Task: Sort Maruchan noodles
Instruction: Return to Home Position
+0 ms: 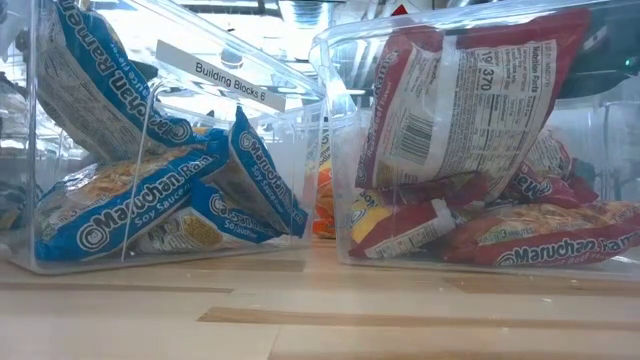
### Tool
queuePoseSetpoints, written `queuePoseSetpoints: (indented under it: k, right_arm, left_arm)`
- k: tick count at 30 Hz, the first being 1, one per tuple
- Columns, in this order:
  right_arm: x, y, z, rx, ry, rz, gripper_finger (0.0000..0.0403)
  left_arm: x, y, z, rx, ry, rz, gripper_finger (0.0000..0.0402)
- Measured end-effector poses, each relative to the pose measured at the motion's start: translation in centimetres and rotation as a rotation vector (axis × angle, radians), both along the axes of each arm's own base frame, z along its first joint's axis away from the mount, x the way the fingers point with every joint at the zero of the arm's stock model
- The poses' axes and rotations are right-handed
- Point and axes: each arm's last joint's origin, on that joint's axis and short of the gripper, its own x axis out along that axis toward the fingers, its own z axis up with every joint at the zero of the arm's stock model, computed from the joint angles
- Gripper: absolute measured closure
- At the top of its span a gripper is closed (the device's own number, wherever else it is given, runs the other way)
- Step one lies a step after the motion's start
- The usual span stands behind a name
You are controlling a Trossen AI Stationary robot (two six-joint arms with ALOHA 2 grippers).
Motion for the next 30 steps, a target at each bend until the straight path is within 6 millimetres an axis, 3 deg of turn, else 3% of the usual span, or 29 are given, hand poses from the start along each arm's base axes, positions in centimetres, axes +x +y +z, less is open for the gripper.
queuePoseSetpoints:
  k: [17,30]
  right_arm:
    - [-2.4,0.5,-1.7,0.044,0.181,0.040,0.0390]
    - [-2.6,0.9,-1.8,0.027,0.183,0.061,0.0384]
  left_arm:
    - [0.0,0.0,-0.7,0.031,0.074,0.002,0.0401]
    - [0.1,0.0,-0.7,0.024,0.076,0.001,0.0401]
